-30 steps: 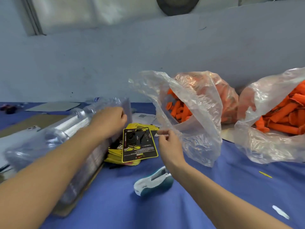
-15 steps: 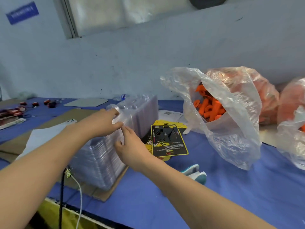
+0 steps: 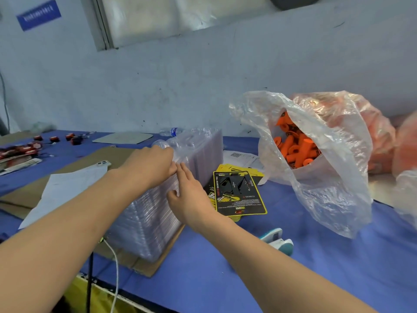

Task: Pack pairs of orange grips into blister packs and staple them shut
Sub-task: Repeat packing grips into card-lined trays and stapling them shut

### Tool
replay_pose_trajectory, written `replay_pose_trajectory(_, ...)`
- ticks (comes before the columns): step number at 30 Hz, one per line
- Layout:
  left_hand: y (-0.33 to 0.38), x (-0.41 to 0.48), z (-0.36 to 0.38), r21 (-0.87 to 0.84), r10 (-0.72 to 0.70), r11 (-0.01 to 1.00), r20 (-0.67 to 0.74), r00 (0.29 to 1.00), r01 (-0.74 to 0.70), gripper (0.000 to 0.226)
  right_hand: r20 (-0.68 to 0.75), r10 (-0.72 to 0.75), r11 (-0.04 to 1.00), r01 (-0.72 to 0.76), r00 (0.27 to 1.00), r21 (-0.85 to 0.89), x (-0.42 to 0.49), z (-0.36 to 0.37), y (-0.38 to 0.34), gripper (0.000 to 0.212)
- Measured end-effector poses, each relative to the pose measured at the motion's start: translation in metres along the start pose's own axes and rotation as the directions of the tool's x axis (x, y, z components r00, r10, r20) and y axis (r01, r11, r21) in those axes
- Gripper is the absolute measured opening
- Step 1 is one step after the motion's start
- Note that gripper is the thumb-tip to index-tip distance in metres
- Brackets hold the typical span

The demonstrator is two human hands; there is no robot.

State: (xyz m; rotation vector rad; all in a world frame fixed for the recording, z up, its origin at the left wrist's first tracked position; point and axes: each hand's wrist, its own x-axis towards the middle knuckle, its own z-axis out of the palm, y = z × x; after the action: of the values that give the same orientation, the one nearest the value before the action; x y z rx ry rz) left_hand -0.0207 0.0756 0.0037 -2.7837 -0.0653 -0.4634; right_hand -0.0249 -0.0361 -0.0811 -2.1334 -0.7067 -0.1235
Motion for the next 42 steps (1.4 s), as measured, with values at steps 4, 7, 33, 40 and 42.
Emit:
replay_pose_trajectory(4, 0.001, -0.002, 0.0, 0.158, 0.041, 0.987, -0.061, 0.997, -0.031, 0.013, 0.014, -0.019, 0.999, 0.02, 1.0, -0.037, 0.002, -0.001, 0.0, 0.067)
replay_pose_trajectory(7, -0.001, -0.004, -0.006, 0.321, 0.045, 0.947, -0.106, 0.993, -0.009, 0.014, -0.009, -0.012, 0.999, 0.011, 1.0, -0.052, 0.003, -0.002, -0.003, 0.062)
replay_pose_trajectory(33, -0.059, -0.04, -0.174, -0.473, -0.171, 0.869, -0.561, 0.81, -0.144, 0.021, -0.342, 0.455, 0.216, 0.271, 0.822, 0.938, -0.012, -0.205, -0.04, 0.035)
replay_pose_trajectory(40, 0.053, -0.036, -0.129, -0.608, 0.099, 0.711, -0.408, 0.907, -0.352, 0.015, -0.447, 0.658, 0.339, 0.292, 0.606, 0.894, -0.134, -0.242, 0.023, 0.015)
replay_pose_trajectory(42, 0.101, -0.034, -0.104, -0.635, 0.168, 0.686, -0.337, 0.927, -0.355, 0.012, -0.447, 0.722, 0.384, 0.232, 0.527, 0.894, -0.179, -0.247, 0.052, 0.019)
